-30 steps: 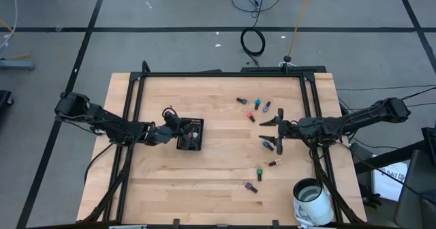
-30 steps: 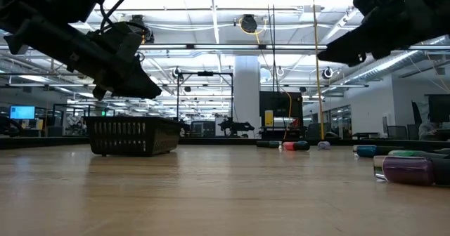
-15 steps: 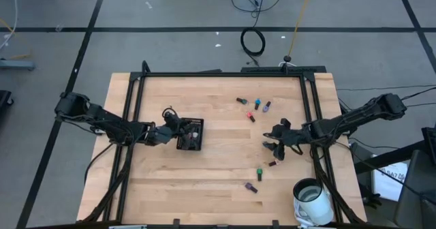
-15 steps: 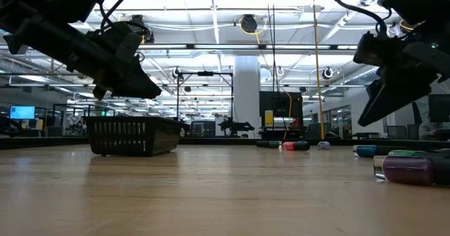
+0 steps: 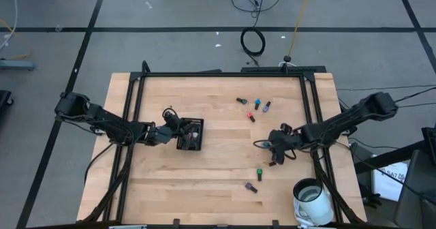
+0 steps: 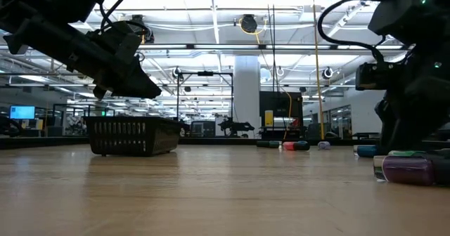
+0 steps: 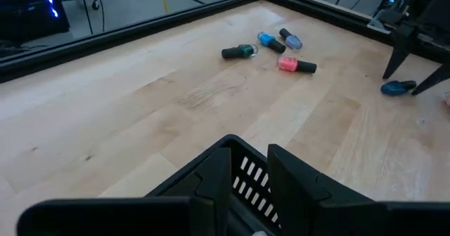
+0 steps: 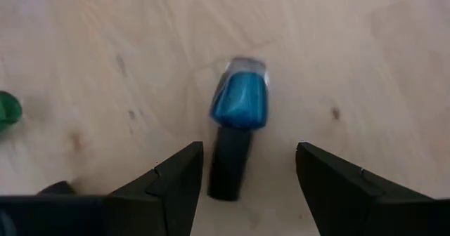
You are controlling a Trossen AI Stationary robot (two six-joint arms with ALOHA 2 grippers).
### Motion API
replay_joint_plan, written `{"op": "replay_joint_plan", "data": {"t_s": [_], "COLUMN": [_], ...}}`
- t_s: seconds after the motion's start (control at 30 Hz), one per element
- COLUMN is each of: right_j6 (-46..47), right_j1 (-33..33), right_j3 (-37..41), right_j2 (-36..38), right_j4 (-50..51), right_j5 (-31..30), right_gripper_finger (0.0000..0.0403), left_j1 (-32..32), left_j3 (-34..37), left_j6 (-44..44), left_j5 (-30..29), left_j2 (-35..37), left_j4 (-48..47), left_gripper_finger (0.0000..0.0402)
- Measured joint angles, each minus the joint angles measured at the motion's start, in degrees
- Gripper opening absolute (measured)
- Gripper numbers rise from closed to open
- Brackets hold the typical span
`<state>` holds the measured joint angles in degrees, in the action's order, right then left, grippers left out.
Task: Pick & Place Nail Polish
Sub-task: Put the dark blue nail polish into the basket
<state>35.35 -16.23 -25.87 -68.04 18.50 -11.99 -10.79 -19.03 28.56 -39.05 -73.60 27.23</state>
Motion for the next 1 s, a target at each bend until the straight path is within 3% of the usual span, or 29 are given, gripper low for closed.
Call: {"op": "replay_joint_plan", "data": {"t_s": [0.33, 0.83, 1.0], "right_j6": [-0.43, -4.61, -7.41], "right_j1": [-0.02, 0.04, 0.04], "right_j3": [-0.13, 0.00, 0.04], "right_j2": [-3.23, -3.32, -3.34], "right_j4": [-0.18, 0.28, 0.34], "right_j5": [-0.24, 1.41, 1.27], "right_gripper_finger": [0.0201, 0.0055, 0.0048], "left_j1": [0.00, 0.02, 0.01], "left_j3": [0.00, 0.00, 0.00], "left_j6": [-1.70, -1.31, -1.27], "left_j5": [-0.02, 0.00, 0.02], "left_j2": [0.00, 0.00, 0.00], "left_j4": [-0.02, -0.02, -0.01], "left_gripper_finger": [0.0093, 0.0093, 0.0093]}}
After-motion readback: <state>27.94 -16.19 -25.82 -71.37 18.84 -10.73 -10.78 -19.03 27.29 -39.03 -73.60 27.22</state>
